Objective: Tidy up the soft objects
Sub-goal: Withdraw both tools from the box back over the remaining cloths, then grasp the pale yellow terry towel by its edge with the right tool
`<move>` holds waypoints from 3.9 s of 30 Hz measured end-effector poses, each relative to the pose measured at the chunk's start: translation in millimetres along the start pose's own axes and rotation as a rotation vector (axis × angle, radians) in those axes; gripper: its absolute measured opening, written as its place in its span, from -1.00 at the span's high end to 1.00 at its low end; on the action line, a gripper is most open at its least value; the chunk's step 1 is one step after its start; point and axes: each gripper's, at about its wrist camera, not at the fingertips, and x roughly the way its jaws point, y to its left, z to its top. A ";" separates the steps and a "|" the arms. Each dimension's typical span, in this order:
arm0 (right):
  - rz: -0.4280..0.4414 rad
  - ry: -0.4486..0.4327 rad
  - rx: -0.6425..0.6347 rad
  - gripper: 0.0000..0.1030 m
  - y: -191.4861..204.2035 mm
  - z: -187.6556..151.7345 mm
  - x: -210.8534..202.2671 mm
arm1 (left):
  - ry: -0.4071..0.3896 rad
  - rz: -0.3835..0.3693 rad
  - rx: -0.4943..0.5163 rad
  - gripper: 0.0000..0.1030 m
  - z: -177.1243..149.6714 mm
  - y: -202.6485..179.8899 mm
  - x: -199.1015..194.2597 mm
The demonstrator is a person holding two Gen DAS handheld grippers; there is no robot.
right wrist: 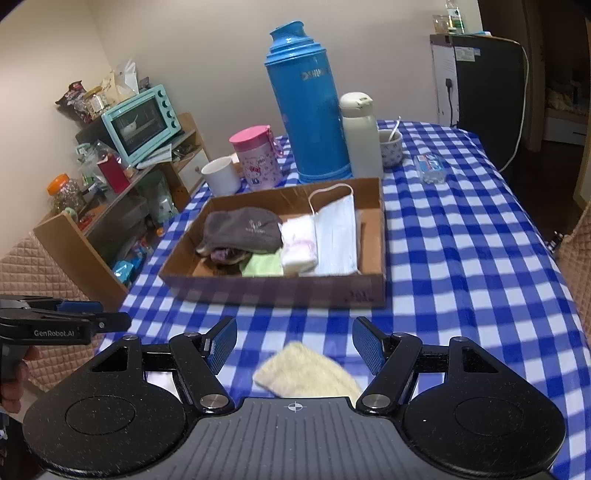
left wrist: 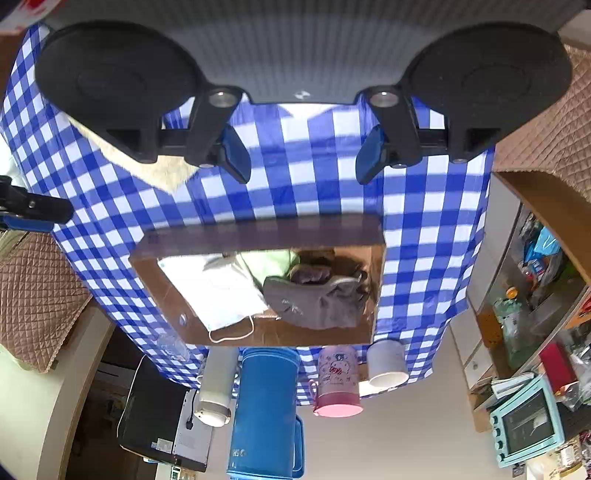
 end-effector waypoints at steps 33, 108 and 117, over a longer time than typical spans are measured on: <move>0.005 0.194 -0.062 -0.34 -16.2 -108.4 -39.1 | 0.131 0.015 -0.052 -0.17 -105.6 -35.5 -37.4; 0.102 0.254 -0.089 0.77 -57.1 -72.8 -9.6 | 0.163 -0.012 -0.013 -0.17 -116.4 -49.5 -22.7; -0.042 0.250 -0.188 0.77 -51.7 -96.5 42.5 | 0.195 -0.003 -0.059 -0.17 -124.5 -31.5 -8.7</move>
